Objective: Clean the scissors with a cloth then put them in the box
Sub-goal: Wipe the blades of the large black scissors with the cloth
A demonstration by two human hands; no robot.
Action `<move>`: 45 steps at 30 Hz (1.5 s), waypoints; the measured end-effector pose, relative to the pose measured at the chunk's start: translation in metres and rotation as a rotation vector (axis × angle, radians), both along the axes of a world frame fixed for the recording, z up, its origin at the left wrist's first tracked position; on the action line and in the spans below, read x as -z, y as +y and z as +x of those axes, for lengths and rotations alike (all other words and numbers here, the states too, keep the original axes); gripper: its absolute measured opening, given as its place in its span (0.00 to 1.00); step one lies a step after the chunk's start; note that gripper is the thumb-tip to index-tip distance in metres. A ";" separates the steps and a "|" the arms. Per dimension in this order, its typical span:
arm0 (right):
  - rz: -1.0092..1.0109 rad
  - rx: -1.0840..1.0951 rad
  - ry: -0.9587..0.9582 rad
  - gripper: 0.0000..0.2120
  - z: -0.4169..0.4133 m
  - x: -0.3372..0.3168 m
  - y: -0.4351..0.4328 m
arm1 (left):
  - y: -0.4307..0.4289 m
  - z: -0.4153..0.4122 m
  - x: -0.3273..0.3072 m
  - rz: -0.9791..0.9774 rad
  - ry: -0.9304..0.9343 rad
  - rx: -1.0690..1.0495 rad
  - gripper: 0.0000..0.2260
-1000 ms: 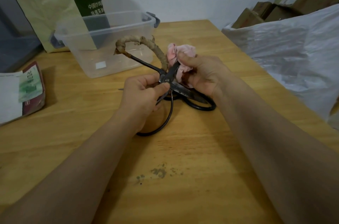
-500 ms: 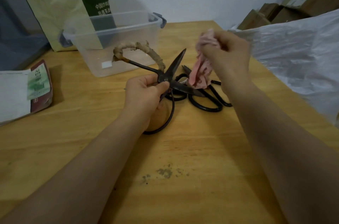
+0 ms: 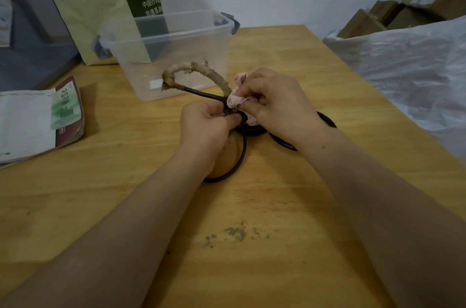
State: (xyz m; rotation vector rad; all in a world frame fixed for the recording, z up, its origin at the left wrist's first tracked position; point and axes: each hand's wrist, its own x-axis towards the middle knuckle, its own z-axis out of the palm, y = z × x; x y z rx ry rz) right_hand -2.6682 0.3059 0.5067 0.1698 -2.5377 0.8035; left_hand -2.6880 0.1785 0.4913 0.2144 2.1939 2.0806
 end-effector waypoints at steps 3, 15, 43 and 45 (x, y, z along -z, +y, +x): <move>-0.011 0.000 -0.040 0.05 0.003 -0.003 0.004 | 0.000 -0.001 0.001 -0.023 -0.004 0.001 0.06; 0.020 0.015 -0.013 0.09 0.004 -0.002 -0.004 | 0.000 0.000 -0.001 -0.029 0.014 0.020 0.06; -0.022 0.066 -0.006 0.08 0.005 0.001 0.000 | 0.000 0.000 -0.003 -0.033 0.003 0.031 0.11; -0.034 0.004 -0.071 0.09 0.004 0.003 -0.001 | 0.000 0.001 -0.003 -0.051 0.004 0.029 0.12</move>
